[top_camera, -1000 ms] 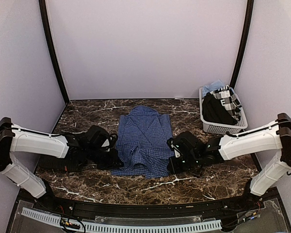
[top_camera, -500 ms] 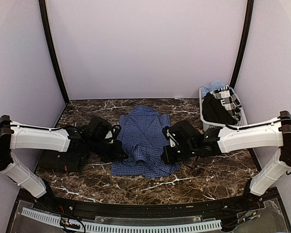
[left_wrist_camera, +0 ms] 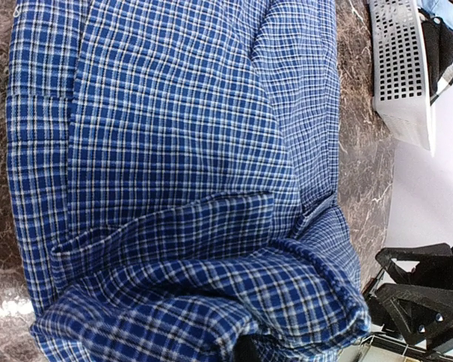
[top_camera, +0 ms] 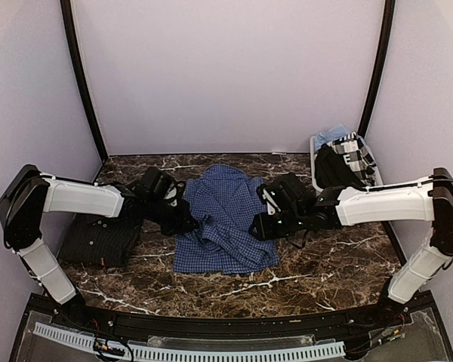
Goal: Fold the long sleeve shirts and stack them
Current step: Fold the rectangle-folded shirt at the center of the board.
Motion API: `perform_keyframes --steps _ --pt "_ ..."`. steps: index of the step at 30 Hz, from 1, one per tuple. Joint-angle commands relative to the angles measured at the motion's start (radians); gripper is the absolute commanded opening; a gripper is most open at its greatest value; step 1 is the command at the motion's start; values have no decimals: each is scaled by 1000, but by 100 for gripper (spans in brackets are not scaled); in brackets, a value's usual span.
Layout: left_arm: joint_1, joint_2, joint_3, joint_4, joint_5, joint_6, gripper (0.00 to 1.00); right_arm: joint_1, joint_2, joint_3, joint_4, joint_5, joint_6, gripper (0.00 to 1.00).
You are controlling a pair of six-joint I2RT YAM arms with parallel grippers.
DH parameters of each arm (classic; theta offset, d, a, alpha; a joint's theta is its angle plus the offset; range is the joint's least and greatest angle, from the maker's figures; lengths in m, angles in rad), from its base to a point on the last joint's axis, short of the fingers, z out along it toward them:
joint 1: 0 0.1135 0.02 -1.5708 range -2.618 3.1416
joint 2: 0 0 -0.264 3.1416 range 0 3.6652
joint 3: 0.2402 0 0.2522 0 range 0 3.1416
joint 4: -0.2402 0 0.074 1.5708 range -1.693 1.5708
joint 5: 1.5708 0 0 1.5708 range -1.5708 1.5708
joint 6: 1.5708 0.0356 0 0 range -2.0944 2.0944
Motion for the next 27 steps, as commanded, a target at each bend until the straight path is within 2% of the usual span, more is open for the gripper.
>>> perform_keyframes --steps 1,4,7,10,13,18,21,27 --pt "11 20 20 40 47 -9 0 25 -98 -74 -7 -10 -23 50" --pt "14 22 15 61 54 -15 0 61 -144 -138 -12 4 -15 64" --pt "14 19 8 63 55 -17 0 98 -172 -199 3 10 2 73" --pt "14 15 2 66 55 -19 0 121 -163 -224 25 14 12 77" --pt "14 12 -5 72 55 -21 0 125 -124 -227 51 14 31 77" --pt "14 4 -9 71 59 -21 0 125 -61 -211 89 3 64 71" --pt "14 0 -9 70 56 -21 0 123 -33 -198 97 8 85 64" --pt "14 -7 -6 69 56 -17 0 120 -25 -159 82 21 114 36"
